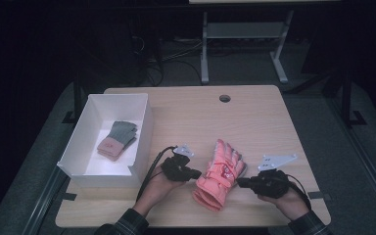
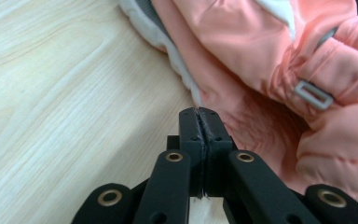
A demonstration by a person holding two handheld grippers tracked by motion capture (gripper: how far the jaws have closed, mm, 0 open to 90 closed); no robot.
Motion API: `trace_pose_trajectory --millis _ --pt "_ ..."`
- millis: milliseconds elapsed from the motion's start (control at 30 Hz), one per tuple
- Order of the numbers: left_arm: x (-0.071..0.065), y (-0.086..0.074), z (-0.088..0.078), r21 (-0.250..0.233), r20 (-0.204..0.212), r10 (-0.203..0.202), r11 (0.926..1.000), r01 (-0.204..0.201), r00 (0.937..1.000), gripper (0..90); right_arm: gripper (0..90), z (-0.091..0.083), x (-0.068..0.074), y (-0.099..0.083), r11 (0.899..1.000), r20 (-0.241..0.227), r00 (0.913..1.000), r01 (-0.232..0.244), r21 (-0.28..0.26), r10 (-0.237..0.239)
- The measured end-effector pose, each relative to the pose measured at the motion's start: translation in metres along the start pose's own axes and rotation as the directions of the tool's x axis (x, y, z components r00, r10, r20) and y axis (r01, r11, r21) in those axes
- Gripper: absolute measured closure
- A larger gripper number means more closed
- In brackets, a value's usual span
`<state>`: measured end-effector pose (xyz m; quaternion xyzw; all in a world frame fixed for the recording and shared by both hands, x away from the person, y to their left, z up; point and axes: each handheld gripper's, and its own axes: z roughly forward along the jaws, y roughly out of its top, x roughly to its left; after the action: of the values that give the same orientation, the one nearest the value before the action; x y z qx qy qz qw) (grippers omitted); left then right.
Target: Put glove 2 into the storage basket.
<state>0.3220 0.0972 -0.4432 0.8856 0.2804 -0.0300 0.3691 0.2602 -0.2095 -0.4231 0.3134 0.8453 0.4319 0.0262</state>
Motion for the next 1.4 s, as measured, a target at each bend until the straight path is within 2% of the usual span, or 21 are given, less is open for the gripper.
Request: trace_pose_trajectory --millis 67,167,233,467,600,633,733,867,1067,1200,1233,1400 --pt "0.002 -0.001 -0.003 0.004 -0.002 0.009 1.0 -0.009 1.0 87.8 90.0 -0.004 -0.003 0.004 0.999 0.018 0.9997 0.014 -0.033 -0.013" --pt "0.003 -0.001 -0.006 0.004 -0.01 0.007 1.0 -0.007 0.9999 87.4 90.0 -0.001 -0.006 0.011 0.999 0.024 0.9994 0.025 -0.036 -0.024" --pt "0.003 -0.002 -0.008 -0.003 -0.013 -0.008 1.0 0.008 0.9999 87.0 90.0 0.006 -0.008 0.015 0.999 0.028 0.9991 0.032 -0.03 -0.031" --pt "0.007 -0.004 -0.013 -0.004 -0.027 -0.02 0.9998 0.019 0.9994 84.3 90.0 0.033 -0.013 0.018 0.998 0.08 0.9961 0.032 0.045 -0.035" --pt "0.009 -0.003 -0.017 -0.007 -0.029 -0.019 0.9998 0.019 0.9994 81.4 90.0 0.045 -0.011 0.014 0.994 0.122 0.9908 0.046 0.095 -0.058" --pt "0.009 -0.003 -0.017 -0.016 -0.026 -0.031 0.9994 0.031 0.9992 80.4 90.0 0.048 -0.01 0.014 0.993 0.131 0.9891 0.054 0.102 -0.067" --pt "0.009 0.0 -0.022 -0.027 -0.027 -0.036 0.999 0.035 0.999 75.1 90.0 0.053 -0.007 0.015 0.991 0.152 0.9853 0.06 0.119 -0.078" --pt "0.006 0.009 -0.032 -0.063 -0.007 -0.039 0.9973 0.039 0.9992 67.6 90.0 0.056 -0.008 0.014 0.991 0.147 0.987 0.047 0.128 -0.065" --pt "-0.004 0.034 -0.04 -0.086 0.033 -0.001 0.9963 0.004 0.9994 48.4 90.0 0.058 -0.006 0.014 0.991 0.161 0.9847 0.045 0.128 -0.066" --pt "-0.012 0.049 -0.032 -0.069 0.059 0.03 0.9973 -0.026 0.9978 36.7 90.0 0.058 -0.008 0.014 0.991 0.152 0.9864 0.042 0.126 -0.061" --pt "-0.014 0.052 -0.029 -0.062 0.054 0.04 0.9974 -0.036 0.9978 34.7 90.0 0.058 -0.008 0.013 0.991 0.153 0.9865 0.04 0.126 -0.059" --pt "-0.015 0.064 -0.01 -0.052 0.058 0.043 0.9978 -0.04 0.9974 27.7 90.0 0.057 -0.008 0.013 0.992 0.151 0.9873 0.03 0.126 -0.049"
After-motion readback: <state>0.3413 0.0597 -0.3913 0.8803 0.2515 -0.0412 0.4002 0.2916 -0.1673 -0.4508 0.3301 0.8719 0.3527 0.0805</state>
